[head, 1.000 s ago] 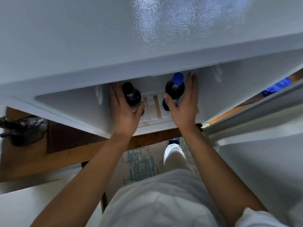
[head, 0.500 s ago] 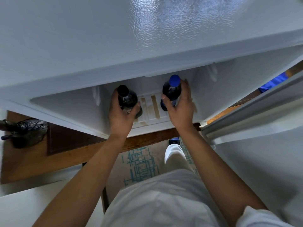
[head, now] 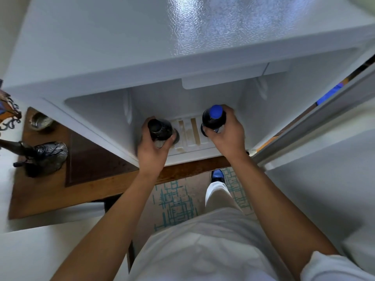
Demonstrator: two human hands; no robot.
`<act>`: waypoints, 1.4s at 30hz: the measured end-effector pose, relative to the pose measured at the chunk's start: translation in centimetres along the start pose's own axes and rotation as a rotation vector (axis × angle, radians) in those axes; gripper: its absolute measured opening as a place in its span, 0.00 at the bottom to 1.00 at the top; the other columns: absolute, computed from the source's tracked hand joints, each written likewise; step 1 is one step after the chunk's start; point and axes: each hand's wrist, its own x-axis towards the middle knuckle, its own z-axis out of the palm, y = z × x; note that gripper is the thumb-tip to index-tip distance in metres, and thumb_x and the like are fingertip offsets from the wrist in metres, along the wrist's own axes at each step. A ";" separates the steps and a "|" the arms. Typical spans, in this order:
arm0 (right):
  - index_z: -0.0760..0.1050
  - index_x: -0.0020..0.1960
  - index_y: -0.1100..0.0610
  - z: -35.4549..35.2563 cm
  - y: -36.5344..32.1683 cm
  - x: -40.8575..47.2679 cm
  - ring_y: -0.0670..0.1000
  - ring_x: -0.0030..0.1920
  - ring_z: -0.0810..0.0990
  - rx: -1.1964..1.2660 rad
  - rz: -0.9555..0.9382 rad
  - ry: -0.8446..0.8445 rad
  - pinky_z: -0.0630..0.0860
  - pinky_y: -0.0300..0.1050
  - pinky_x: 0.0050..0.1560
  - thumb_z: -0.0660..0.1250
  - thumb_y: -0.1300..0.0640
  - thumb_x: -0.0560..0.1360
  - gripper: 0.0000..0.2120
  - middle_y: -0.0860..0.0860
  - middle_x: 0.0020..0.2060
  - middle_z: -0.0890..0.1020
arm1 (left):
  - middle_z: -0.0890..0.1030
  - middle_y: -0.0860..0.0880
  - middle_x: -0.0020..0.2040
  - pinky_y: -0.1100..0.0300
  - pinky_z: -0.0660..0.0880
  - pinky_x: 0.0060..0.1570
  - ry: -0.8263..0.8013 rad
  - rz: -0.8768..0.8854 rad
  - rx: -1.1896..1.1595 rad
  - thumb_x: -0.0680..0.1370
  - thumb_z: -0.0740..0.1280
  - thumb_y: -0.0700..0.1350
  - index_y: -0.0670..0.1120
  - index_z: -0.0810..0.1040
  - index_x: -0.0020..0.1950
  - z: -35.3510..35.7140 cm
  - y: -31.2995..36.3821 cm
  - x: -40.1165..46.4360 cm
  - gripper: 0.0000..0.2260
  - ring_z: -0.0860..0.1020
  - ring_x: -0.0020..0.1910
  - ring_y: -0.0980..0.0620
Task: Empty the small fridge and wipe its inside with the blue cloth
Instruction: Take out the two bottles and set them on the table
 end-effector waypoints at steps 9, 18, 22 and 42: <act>0.75 0.69 0.54 -3.1 -2.7 -3.5 0.44 0.58 0.79 0.036 -0.080 0.025 0.71 0.31 0.60 0.84 0.54 0.66 0.35 0.42 0.55 0.80 | 0.80 0.48 0.68 0.65 0.69 0.67 -0.046 0.102 0.015 0.71 0.81 0.52 0.48 0.71 0.75 -1.9 1.1 -3.4 0.36 0.77 0.65 0.54; 0.75 0.69 0.54 -6.0 -8.6 -11.3 0.46 0.60 0.79 0.063 -0.134 0.106 0.71 0.31 0.62 0.82 0.57 0.66 0.33 0.46 0.58 0.81 | 0.83 0.50 0.60 0.57 0.77 0.65 -0.079 0.211 -0.112 0.71 0.81 0.50 0.45 0.74 0.68 -8.9 3.1 -9.3 0.30 0.81 0.60 0.55; 0.75 0.67 0.54 -7.6 -11.8 -14.5 0.48 0.58 0.81 0.127 -0.134 0.107 0.75 0.36 0.64 0.82 0.57 0.67 0.31 0.47 0.56 0.82 | 0.83 0.51 0.58 0.54 0.79 0.64 -0.075 0.252 -0.217 0.71 0.82 0.46 0.44 0.76 0.67 -12.3 4.9 -12.0 0.28 0.81 0.60 0.56; 0.76 0.67 0.48 -14.9 -11.4 -20.2 0.49 0.57 0.85 0.329 -0.165 0.013 0.81 0.52 0.64 0.81 0.55 0.62 0.35 0.45 0.55 0.85 | 0.80 0.59 0.56 0.76 0.72 0.57 0.001 0.366 -0.183 0.72 0.80 0.43 0.44 0.74 0.71 -12.6 12.1 -19.0 0.30 0.79 0.56 0.69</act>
